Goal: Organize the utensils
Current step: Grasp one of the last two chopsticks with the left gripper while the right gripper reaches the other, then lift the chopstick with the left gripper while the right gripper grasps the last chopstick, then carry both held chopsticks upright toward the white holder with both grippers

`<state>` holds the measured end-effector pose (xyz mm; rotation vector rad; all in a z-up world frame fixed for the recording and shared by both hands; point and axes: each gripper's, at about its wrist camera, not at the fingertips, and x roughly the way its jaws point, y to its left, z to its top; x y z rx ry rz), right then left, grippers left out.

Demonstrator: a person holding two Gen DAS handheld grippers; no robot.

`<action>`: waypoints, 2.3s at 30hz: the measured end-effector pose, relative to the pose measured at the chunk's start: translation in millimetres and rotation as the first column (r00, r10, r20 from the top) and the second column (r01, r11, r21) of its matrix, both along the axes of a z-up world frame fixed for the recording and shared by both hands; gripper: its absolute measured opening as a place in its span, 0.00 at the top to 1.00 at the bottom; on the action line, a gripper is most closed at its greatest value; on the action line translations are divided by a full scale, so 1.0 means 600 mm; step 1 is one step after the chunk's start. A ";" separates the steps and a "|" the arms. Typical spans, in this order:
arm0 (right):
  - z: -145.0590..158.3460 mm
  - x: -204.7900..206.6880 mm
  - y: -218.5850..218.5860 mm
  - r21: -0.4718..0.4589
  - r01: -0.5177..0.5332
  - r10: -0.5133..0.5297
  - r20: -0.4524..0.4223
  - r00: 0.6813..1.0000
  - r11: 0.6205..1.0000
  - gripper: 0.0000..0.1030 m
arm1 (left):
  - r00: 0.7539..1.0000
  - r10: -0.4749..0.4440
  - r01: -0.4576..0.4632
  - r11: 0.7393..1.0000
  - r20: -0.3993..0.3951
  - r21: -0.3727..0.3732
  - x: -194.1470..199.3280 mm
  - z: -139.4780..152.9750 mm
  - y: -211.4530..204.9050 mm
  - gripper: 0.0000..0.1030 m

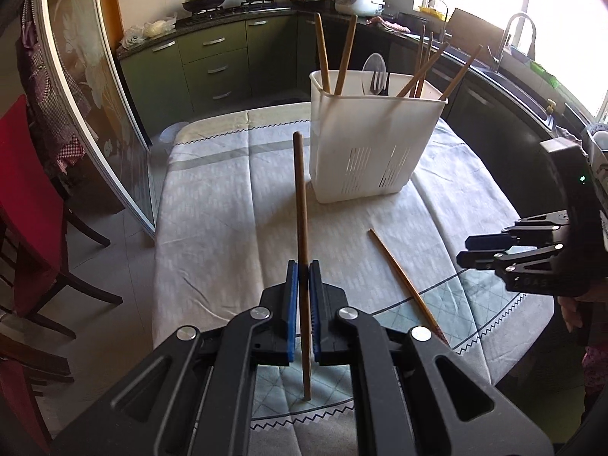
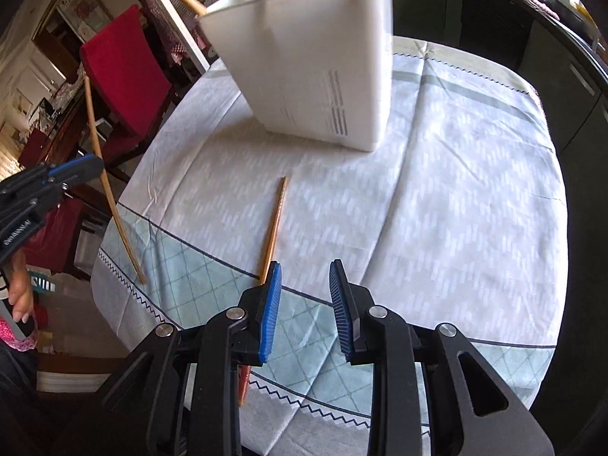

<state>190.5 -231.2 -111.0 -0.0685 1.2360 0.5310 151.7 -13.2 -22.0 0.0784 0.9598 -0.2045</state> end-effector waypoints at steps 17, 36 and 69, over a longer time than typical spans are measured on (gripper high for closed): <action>-0.078 0.055 0.131 -0.203 -0.072 0.056 -0.081 0.995 0.977 0.74 | 0.999 -0.003 0.006 0.998 0.052 -0.058 -0.036 0.015 0.041 0.94; -0.042 0.045 0.122 -0.141 -0.047 0.047 0.001 0.999 0.989 0.93 | 0.998 -0.012 0.015 0.998 0.058 -0.060 -0.034 0.022 0.040 0.94; 0.185 -0.057 -0.123 0.191 0.101 -0.149 0.256 0.955 0.976 0.93 | 0.968 -0.102 0.124 0.989 0.231 -0.083 -0.009 0.190 -0.046 0.94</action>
